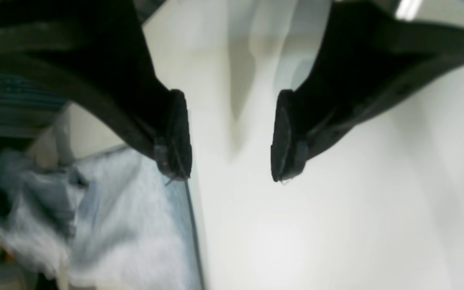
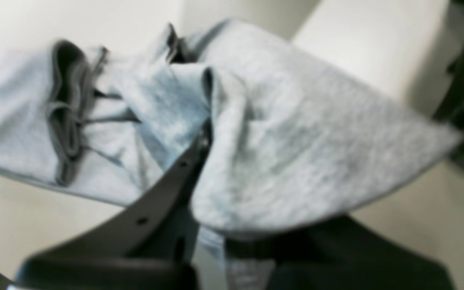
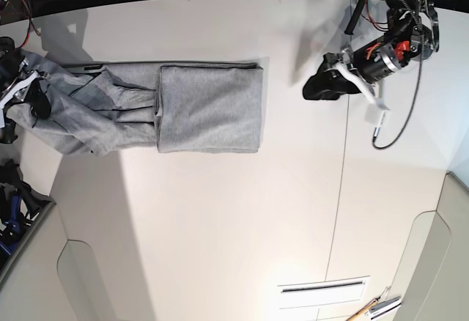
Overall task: Fold the T-shirt properly
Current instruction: 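Grasp the bundle with both grippers and flip it over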
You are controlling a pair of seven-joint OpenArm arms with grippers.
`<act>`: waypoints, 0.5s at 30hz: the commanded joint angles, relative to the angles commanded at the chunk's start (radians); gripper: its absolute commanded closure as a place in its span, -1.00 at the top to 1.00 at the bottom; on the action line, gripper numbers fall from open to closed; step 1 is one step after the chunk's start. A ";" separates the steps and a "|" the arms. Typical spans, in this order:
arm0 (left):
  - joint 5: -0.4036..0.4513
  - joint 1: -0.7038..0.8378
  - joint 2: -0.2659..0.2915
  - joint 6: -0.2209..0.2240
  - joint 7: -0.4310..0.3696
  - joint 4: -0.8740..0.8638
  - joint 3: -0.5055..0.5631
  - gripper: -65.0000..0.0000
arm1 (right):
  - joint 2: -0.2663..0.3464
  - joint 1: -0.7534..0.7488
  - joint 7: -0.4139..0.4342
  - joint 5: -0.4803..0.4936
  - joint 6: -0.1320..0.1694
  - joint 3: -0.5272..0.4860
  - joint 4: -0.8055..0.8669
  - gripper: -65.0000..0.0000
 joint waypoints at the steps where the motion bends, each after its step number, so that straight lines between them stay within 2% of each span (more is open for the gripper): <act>1: 0.014 -0.003 0.017 0.000 -0.004 -0.010 0.031 0.08 | -0.001 0.016 -0.006 0.008 0.000 -0.001 0.015 -1.00; 5: 0.115 -0.006 0.078 0.000 -0.055 -0.019 0.138 0.08 | -0.006 0.056 -0.017 0.010 -0.001 -0.036 0.090 -1.00; 7: 0.129 -0.006 0.100 0.000 -0.061 -0.019 0.182 0.08 | -0.029 0.071 -0.018 0.009 -0.001 -0.076 0.129 -1.00; 11: 0.131 -0.006 0.145 0.000 -0.068 -0.019 0.246 0.08 | -0.103 0.106 -0.023 -0.041 -0.003 -0.208 0.173 -1.00; 15: 0.229 -0.006 0.197 0.000 -0.069 -0.019 0.278 0.08 | -0.210 0.167 -0.010 -0.122 -0.006 -0.381 0.173 -1.00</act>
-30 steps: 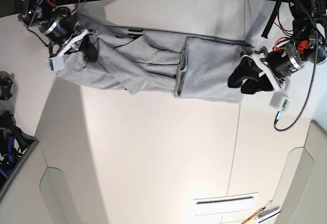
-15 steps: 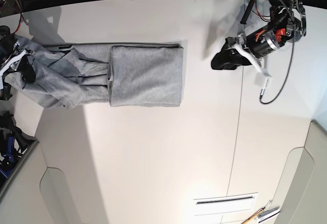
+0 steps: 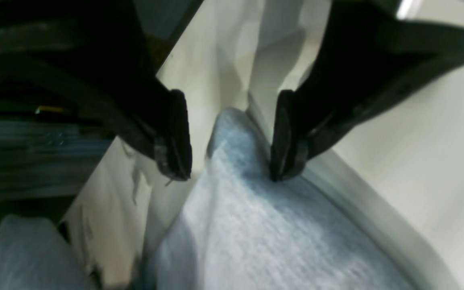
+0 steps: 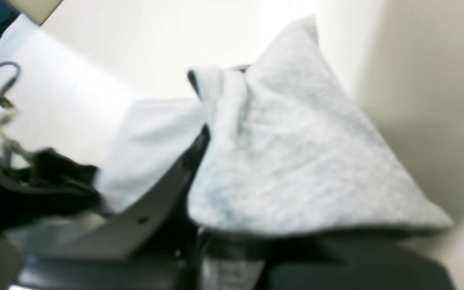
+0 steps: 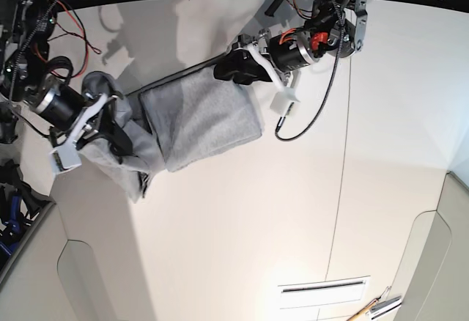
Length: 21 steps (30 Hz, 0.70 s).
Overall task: Fold the T-shirt properly
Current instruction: 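Grasp the bundle with both grippers and flip it over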
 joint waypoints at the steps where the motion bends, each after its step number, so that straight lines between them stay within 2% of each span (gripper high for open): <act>1: 0.010 0.000 0.004 0.000 0.000 0.000 0.000 0.08 | -0.029 0.015 0.005 -0.041 -0.003 -0.048 -0.001 -1.00; 3: 0.008 -0.001 0.003 0.000 0.000 0.000 -0.002 0.08 | -0.083 0.024 0.031 -0.140 -0.018 -0.139 -0.009 -1.00; 5: 0.000 0.000 0.003 0.000 0.002 0.000 -0.006 0.08 | -0.129 0.025 0.035 -0.242 -0.018 -0.212 -0.039 -1.00; 6: -0.006 0.000 0.003 0.000 0.004 0.000 -0.011 0.08 | -0.140 0.025 0.036 -0.269 -0.018 -0.243 -0.063 -0.84; 8: -0.035 0.000 0.000 0.000 0.009 0.004 -0.025 0.08 | -0.139 0.027 0.072 -0.282 -0.018 -0.292 -0.116 -0.22; 9: -0.060 0.000 -0.005 0.000 0.017 0.007 -0.031 0.08 | -0.140 0.028 0.097 -0.288 -0.018 -0.306 -0.138 0.00; 10: -0.084 0.000 -0.011 0.000 0.035 0.010 -0.037 0.08 | -0.140 0.028 0.119 -0.296 -0.018 -0.315 -0.150 0.10; 14: -0.162 0.006 -0.030 0.000 0.123 0.036 -0.064 0.08 | -0.140 0.050 0.128 -0.295 -0.017 -0.317 -0.151 0.11; 21: -0.224 0.028 -0.063 0.000 0.152 0.071 -0.170 0.08 | -0.140 0.157 0.119 -0.296 -0.015 -0.345 -0.184 0.11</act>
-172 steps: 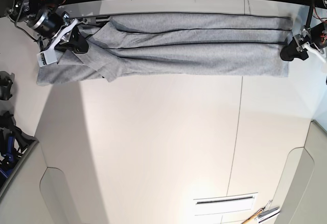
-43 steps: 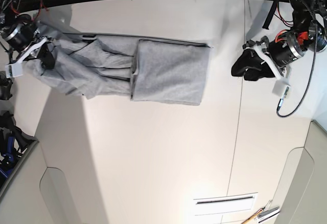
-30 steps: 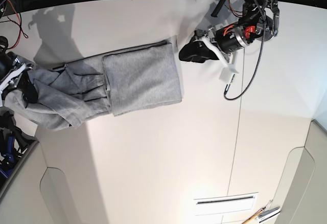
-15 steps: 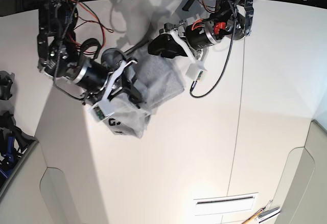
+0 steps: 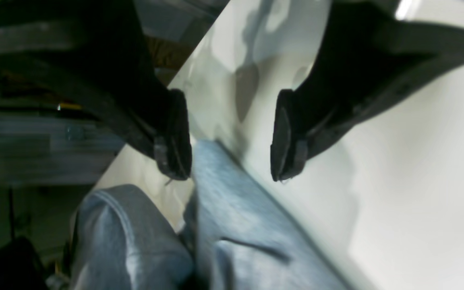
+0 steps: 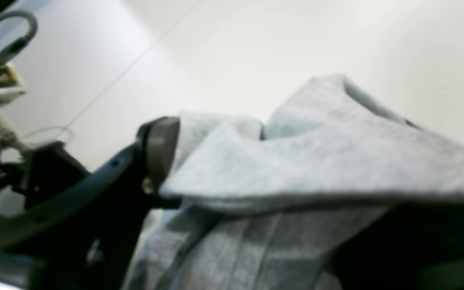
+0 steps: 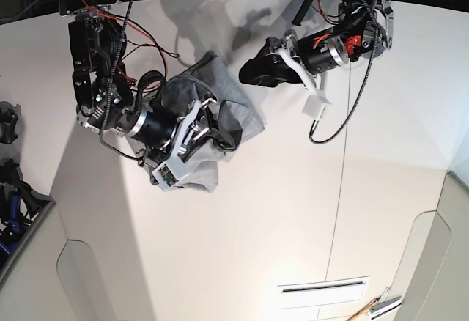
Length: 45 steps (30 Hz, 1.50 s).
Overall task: Fold the T-shirt properly
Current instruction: 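Grasp the bundle with both grippers and flip it over, then hold the flipped bundle with both grippers and tuck its edges under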
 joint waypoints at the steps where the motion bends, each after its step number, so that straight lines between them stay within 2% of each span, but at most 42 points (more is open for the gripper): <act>1: -0.005 0.005 0.000 0.000 0.000 0.000 -0.018 0.08 | 0.000 0.020 0.000 0.000 0.002 -0.028 -0.022 0.11; 5: -0.015 0.008 0.000 0.000 0.000 0.000 -0.061 0.08 | 0.000 0.128 -0.020 -0.015 0.002 -0.221 -0.098 0.11; 9: -0.015 0.008 0.000 0.000 0.000 0.000 -0.063 0.08 | 0.005 0.210 -0.089 -0.108 0.001 -0.410 -0.101 0.11; 13: -0.015 0.007 0.000 0.000 -0.001 0.000 -0.063 0.08 | 0.008 0.237 -0.089 -0.134 -0.006 -0.446 -0.101 0.11; 16: -0.015 0.007 -0.009 0.000 -0.001 0.000 -0.063 0.08 | 0.008 0.245 -0.108 -0.123 -0.018 -0.404 -0.091 0.11; 20: -0.018 0.007 -0.014 0.000 -0.001 0.000 -0.063 0.08 | 0.020 0.244 -0.195 -0.024 -0.018 -0.243 -0.035 0.11; 23: -0.068 0.008 -0.014 0.000 0.000 0.000 -0.062 0.08 | 0.065 0.243 -0.220 0.069 -0.018 -0.102 -0.029 0.11; 27: -0.126 0.007 -0.014 0.000 0.025 0.000 -0.063 0.08 | 0.135 0.201 -0.223 0.095 -0.017 0.059 -0.029 0.11; 29: -0.152 0.007 -0.014 0.000 0.045 0.000 -0.063 0.08 | 0.173 0.156 -0.224 0.142 -0.016 0.121 -0.029 0.11; 30: -0.167 0.007 -0.014 0.000 0.048 0.000 -0.063 0.08 | 0.190 0.128 -0.224 0.173 -0.005 0.143 -0.029 0.11; 32: -0.201 0.007 -0.014 0.000 0.068 0.000 -0.063 0.08 | 0.217 0.076 -0.223 0.212 0.017 0.179 -0.028 0.11; 34: -0.240 0.008 -0.014 0.000 0.089 0.000 -0.063 0.08 | 0.224 0.031 -0.223 0.226 0.018 0.214 -0.028 0.11; 37: -0.246 0.008 -0.010 0.000 0.090 0.000 -0.061 0.08 | 0.224 -0.023 -0.212 0.267 0.018 0.258 -0.028 0.11; 41: -0.215 0.008 0.003 0.000 0.076 0.000 -0.061 0.08 | 0.208 -0.041 -0.197 0.270 0.018 0.262 -0.029 0.11; 45: -0.117 0.008 0.056 0.000 0.045 -0.002 -0.059 0.08 | 0.205 -0.042 -0.140 0.248 0.018 0.262 -0.029 0.11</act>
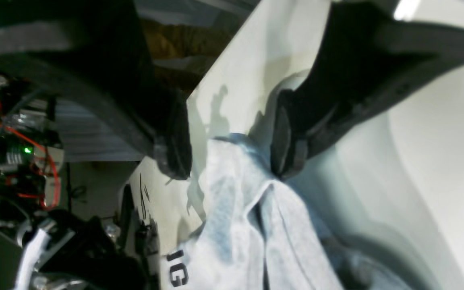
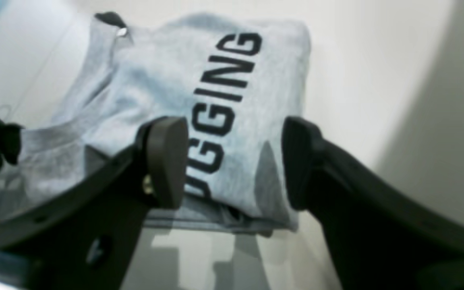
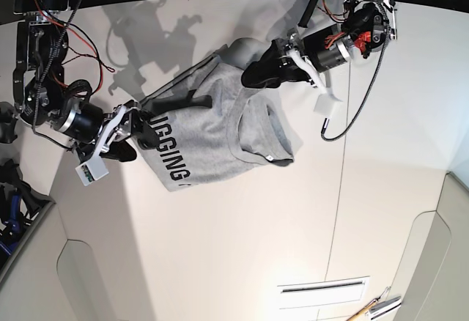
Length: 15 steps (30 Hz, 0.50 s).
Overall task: Fold the T-shirt properly
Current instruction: 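Hold the flipped bundle with both grippers and tuck its edges under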
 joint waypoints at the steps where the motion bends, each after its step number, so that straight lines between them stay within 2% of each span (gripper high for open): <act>1: 0.006 0.000 0.006 0.000 -0.001 -0.001 0.006 0.08 | -0.002 0.000 0.008 -0.011 -0.001 0.000 0.000 0.11; 7: 0.018 0.024 0.005 0.000 -0.003 -0.001 0.132 0.08 | -0.008 -0.011 0.018 -0.056 -0.002 0.000 0.000 0.11; 9: 0.050 0.016 0.005 0.000 -0.039 -0.001 0.167 0.08 | -0.008 -0.011 0.018 -0.064 -0.002 0.000 0.000 0.11; 12: 0.174 0.014 0.005 0.000 -0.129 -0.001 0.204 0.08 | -0.008 -0.018 0.018 -0.073 -0.002 0.000 0.000 0.11; 15: 0.197 0.011 0.005 0.000 -0.164 -0.001 0.208 0.08 | -0.008 -0.038 0.021 -0.072 -0.002 0.000 -0.001 0.11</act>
